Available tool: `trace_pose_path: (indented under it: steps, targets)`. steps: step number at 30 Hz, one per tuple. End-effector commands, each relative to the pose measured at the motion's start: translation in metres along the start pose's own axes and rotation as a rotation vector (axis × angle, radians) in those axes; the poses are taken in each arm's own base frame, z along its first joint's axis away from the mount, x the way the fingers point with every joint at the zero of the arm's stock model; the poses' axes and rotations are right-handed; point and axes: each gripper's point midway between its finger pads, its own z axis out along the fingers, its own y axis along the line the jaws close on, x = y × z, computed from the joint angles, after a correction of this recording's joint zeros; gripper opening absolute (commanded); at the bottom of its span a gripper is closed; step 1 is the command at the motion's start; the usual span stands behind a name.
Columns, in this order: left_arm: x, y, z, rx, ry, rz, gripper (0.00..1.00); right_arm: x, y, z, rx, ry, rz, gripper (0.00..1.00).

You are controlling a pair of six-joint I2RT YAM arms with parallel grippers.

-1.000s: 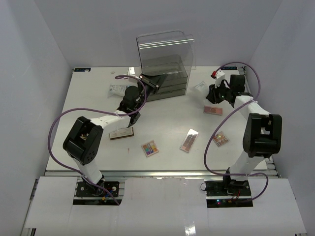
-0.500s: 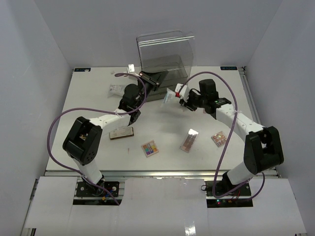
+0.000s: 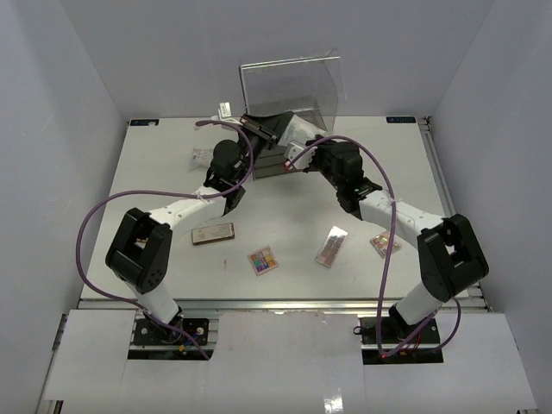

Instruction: Organize the makeup

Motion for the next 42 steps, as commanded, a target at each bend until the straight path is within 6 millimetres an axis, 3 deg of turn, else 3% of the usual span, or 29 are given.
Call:
trace_pose_path:
  steps: [1, 14, 19, 24, 26, 27, 32, 39, 42]
  targets:
    - [-0.030, -0.062, 0.002, 0.123, -0.069, 0.010, 0.00, -0.020, -0.051, 0.007, 0.245, -0.031, -0.119, 0.10]
    - [-0.032, -0.071, 0.006, 0.134, -0.071, 0.014, 0.00, -0.020, -0.065, 0.041, 0.378, -0.017, -0.253, 0.14]
    - [-0.032, -0.073, 0.007, 0.136, -0.069, 0.013, 0.00, -0.017, -0.056, 0.062, 0.359, -0.007, -0.288, 0.16]
    - [-0.032, -0.073, 0.007, 0.133, -0.066, 0.015, 0.00, -0.013, -0.039, 0.075, 0.319, -0.010, -0.337, 0.45]
    - [-0.032, -0.072, 0.007, 0.130, -0.067, 0.015, 0.00, -0.012, -0.034, 0.078, 0.307, -0.013, -0.346, 0.65]
    - [-0.032, -0.071, 0.007, 0.129, -0.068, 0.015, 0.00, -0.013, -0.035, 0.078, 0.308, -0.014, -0.345, 0.76]
    - [-0.031, -0.069, 0.007, 0.125, -0.067, 0.013, 0.00, -0.031, -0.033, 0.054, 0.283, -0.089, -0.343, 0.96]
    - [-0.030, -0.066, 0.009, 0.119, -0.067, 0.011, 0.00, -0.050, 0.004, 0.019, 0.064, -0.168, -0.328, 0.98]
    - [-0.031, -0.063, 0.009, 0.111, -0.070, 0.012, 0.00, -0.044, 0.055, 0.001, -0.232, -0.159, -0.335, 0.90]
